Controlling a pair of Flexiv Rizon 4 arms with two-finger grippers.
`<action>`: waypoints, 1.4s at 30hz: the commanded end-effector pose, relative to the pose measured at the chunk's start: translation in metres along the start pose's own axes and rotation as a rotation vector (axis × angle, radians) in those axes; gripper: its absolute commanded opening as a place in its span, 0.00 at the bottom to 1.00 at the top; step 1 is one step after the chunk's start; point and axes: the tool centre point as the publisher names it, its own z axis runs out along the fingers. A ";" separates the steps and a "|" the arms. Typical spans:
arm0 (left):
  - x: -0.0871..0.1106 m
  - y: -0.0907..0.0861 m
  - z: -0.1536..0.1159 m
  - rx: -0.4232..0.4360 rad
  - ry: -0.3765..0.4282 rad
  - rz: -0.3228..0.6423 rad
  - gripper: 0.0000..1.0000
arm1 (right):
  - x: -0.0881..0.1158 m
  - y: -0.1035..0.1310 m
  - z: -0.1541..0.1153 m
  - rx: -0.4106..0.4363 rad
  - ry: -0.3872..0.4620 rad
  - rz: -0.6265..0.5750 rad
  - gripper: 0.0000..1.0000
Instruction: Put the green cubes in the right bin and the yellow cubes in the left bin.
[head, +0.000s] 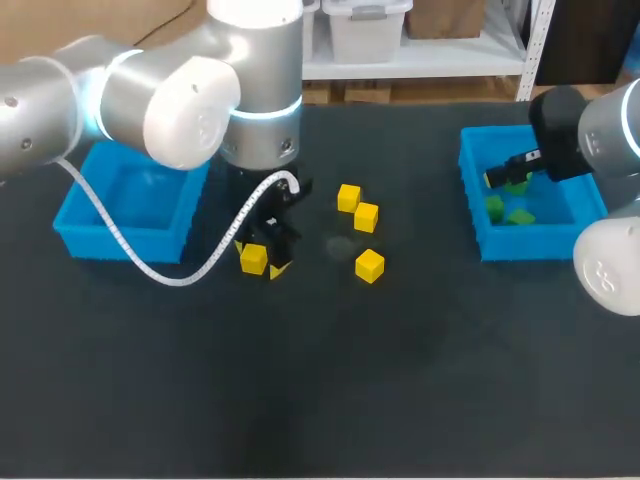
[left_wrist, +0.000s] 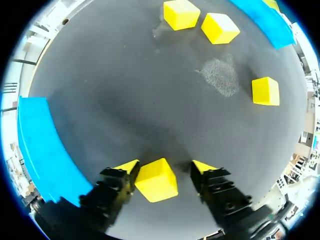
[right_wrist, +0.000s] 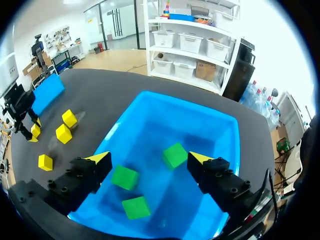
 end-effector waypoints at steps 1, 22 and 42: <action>0.002 0.003 -0.002 0.005 -0.003 0.003 0.00 | 0.000 0.000 -0.001 -0.001 0.001 0.000 1.00; 0.013 0.079 -0.117 -0.012 -0.470 -0.231 0.00 | 0.000 0.000 -0.001 -0.001 0.001 0.000 1.00; 0.076 0.157 -0.075 -0.251 -0.361 -0.571 1.00 | 0.000 0.000 -0.001 -0.001 0.001 0.000 1.00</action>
